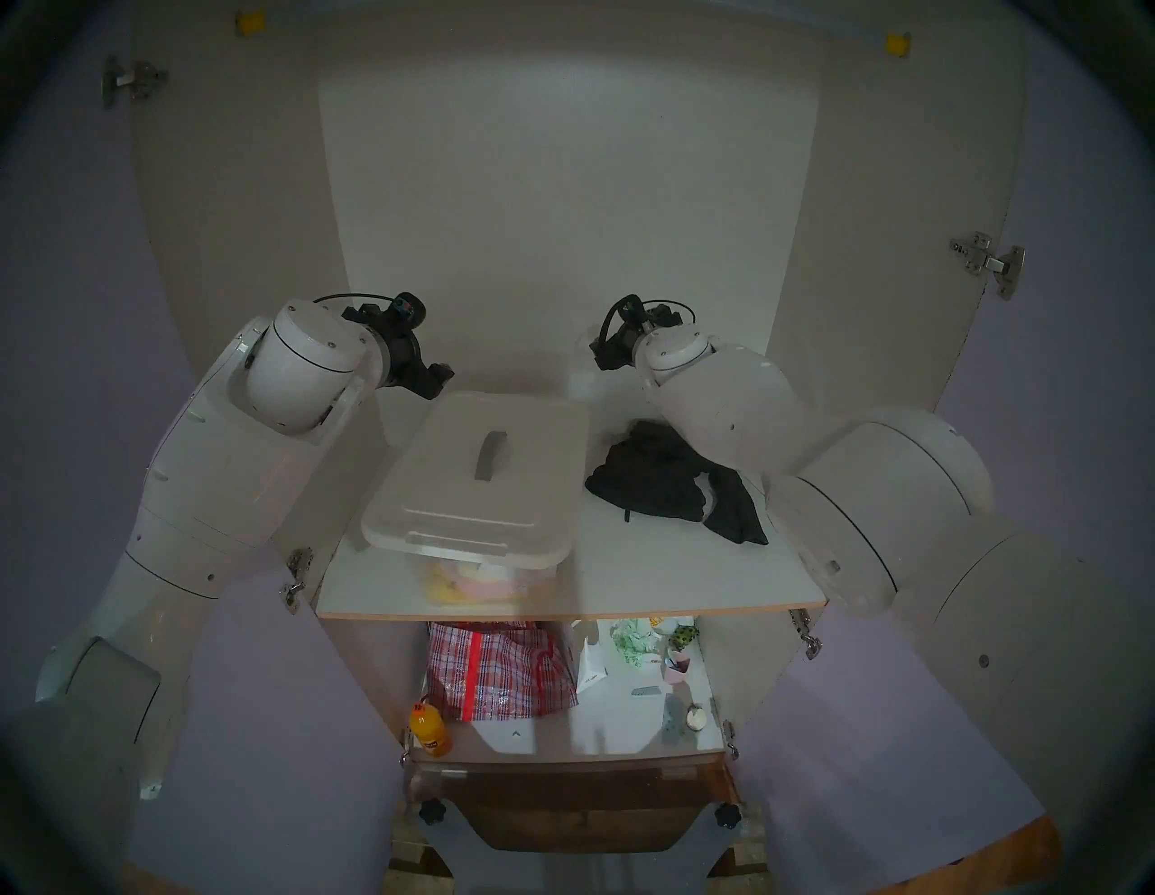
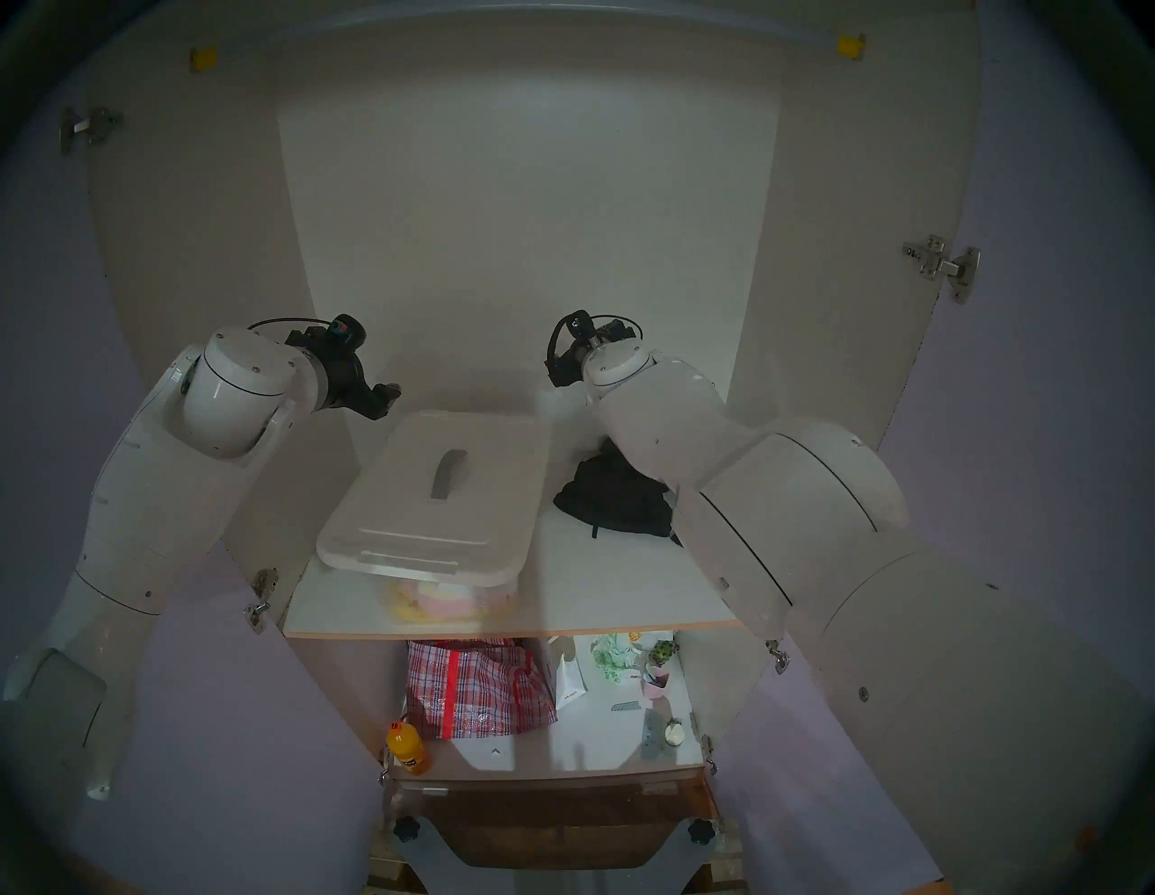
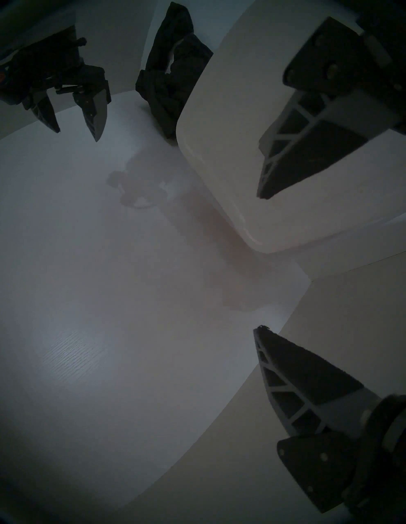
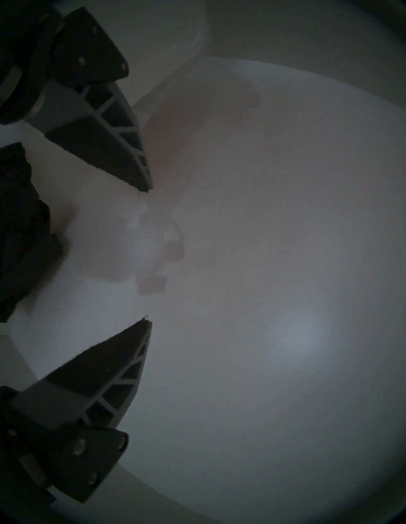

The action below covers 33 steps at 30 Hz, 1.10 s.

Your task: Take clothing out of the storage bin and put the lid back on the bin

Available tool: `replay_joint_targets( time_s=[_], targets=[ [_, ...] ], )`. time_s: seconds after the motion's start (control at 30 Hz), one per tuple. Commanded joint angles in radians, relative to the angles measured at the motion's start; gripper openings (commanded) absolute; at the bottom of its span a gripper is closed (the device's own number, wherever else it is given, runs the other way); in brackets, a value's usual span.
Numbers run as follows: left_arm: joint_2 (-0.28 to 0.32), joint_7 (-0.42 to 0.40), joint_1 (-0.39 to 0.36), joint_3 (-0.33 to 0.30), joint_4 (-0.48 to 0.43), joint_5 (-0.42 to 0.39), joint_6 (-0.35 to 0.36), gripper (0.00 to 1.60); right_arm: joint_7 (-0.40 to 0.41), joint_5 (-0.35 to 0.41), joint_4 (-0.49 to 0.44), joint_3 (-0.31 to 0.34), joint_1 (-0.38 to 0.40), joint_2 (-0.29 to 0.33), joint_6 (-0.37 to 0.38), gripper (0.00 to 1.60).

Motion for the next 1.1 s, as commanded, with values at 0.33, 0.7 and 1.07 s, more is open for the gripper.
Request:
replay_joint_targets(
  time_s=[0.33, 0.7, 1.07],
  targets=[
    [0.0, 0.003, -0.026, -0.012, -0.017, 0.0, -0.006, 1.6, -0.004, -0.007, 0.037, 0.002, 0.007, 0.039, -0.06, 1.6],
    [0.0, 0.005, -0.023, -0.01, -0.014, 0.0, -0.006, 1.6, 0.001, -0.042, 0.057, -0.03, 0.01, 0.075, -0.06, 1.6],
    [0.0, 0.007, -0.024, -0.01, -0.015, -0.001, -0.006, 1.6, -0.024, -0.082, 0.062, -0.07, -0.018, 0.069, -0.07, 1.6]
  ],
)
